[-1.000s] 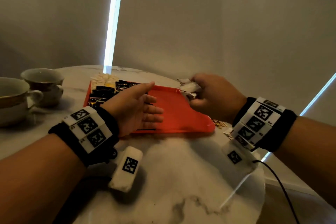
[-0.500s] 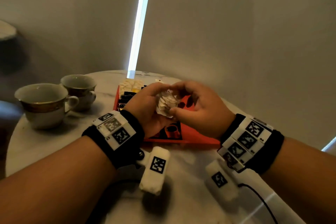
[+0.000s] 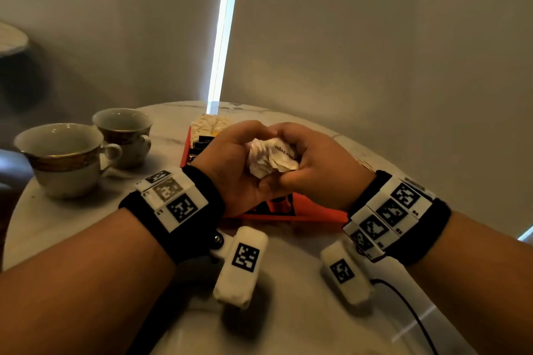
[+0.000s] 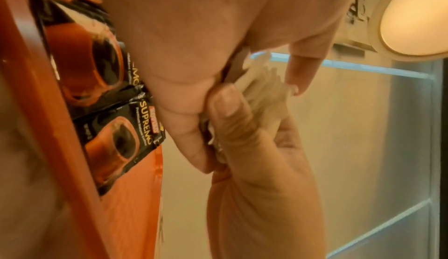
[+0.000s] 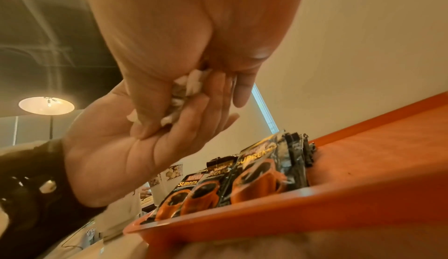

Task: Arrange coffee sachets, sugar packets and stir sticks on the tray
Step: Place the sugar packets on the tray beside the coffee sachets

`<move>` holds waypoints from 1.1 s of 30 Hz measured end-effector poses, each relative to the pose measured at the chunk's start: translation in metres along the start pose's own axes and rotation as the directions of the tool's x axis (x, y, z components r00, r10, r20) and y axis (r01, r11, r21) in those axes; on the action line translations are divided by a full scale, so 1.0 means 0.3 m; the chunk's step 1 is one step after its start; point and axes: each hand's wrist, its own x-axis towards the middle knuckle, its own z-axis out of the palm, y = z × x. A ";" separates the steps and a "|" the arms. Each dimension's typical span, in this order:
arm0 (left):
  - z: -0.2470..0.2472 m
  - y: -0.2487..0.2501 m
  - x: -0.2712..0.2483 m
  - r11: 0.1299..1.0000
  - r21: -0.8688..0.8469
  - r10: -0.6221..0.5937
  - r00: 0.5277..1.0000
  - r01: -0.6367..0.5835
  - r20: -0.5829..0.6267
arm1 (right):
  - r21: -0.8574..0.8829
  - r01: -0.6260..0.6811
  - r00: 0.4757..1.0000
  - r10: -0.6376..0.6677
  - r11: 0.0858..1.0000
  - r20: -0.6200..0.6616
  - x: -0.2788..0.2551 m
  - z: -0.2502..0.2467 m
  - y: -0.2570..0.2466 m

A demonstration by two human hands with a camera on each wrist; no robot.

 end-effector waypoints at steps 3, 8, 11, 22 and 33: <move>-0.004 -0.007 0.004 1.000 0.014 -0.001 1.000 0.001 0.001 | 0.051 -0.012 1.000 0.013 0.999 -0.015 -0.005 0.002 0.011; 0.004 -0.013 0.000 1.000 0.020 -0.013 1.000 0.013 0.001 | -0.052 -0.033 0.999 0.032 0.998 -0.019 -0.015 -0.003 -0.023; 0.002 -0.016 -0.002 1.000 0.019 -0.006 1.000 0.006 0.013 | 0.015 -0.055 0.998 0.055 0.998 -0.018 -0.013 -0.003 -0.031; -0.019 0.026 0.014 0.986 -0.073 0.125 0.948 -0.152 -0.293 | -0.056 -0.537 0.841 0.540 0.842 0.041 -0.117 -0.086 0.193; 0.024 0.050 0.013 0.930 -0.092 0.314 0.899 -0.355 -0.305 | -0.316 -0.486 0.706 0.579 0.815 0.407 -0.179 -0.097 0.125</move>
